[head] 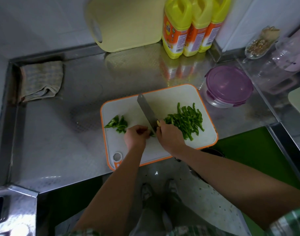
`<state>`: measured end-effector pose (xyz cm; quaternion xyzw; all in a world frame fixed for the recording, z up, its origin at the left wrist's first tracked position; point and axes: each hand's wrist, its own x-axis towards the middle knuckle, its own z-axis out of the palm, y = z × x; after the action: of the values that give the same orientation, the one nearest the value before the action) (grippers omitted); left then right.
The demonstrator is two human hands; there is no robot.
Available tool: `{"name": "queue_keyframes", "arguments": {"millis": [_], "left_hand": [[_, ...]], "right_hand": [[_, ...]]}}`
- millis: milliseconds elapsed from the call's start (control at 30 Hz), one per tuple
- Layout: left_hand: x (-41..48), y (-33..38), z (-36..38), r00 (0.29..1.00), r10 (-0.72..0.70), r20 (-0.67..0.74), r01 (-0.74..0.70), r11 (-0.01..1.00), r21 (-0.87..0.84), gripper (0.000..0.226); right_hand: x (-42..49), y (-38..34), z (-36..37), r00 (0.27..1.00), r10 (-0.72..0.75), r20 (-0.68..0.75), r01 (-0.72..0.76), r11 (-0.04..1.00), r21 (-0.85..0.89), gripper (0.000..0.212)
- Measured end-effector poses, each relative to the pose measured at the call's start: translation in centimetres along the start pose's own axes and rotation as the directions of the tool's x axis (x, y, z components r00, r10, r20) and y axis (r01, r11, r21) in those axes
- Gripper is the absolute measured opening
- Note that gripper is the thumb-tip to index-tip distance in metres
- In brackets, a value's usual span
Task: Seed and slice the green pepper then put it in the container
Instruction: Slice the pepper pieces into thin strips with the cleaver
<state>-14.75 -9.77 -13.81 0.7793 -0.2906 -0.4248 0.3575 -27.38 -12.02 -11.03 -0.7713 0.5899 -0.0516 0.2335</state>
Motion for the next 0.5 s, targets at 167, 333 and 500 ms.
{"name": "queue_keyframes", "arguments": {"millis": [167, 333, 500], "left_hand": [[0.1, 0.2, 0.5, 0.999, -0.021, -0.04, 0.021, 1.0, 0.006, 0.012], [-0.1, 1.1, 0.9, 0.99, -0.045, -0.135, 0.057, 0.995, 0.083, 0.007], [-0.3, 1.4, 1.1, 0.985, -0.081, -0.154, 0.098, 0.99, 0.104, 0.013]], "right_hand": [[-0.3, 1.1, -1.0, 1.0, -0.003, -0.003, 0.003, 0.996, 0.088, 0.015], [-0.8, 0.9, -1.4, 1.0, -0.018, 0.021, 0.016, 0.996, 0.083, 0.01], [-1.0, 0.9, -1.6, 1.0, -0.014, 0.02, 0.012, 0.997, 0.08, 0.013]]}}
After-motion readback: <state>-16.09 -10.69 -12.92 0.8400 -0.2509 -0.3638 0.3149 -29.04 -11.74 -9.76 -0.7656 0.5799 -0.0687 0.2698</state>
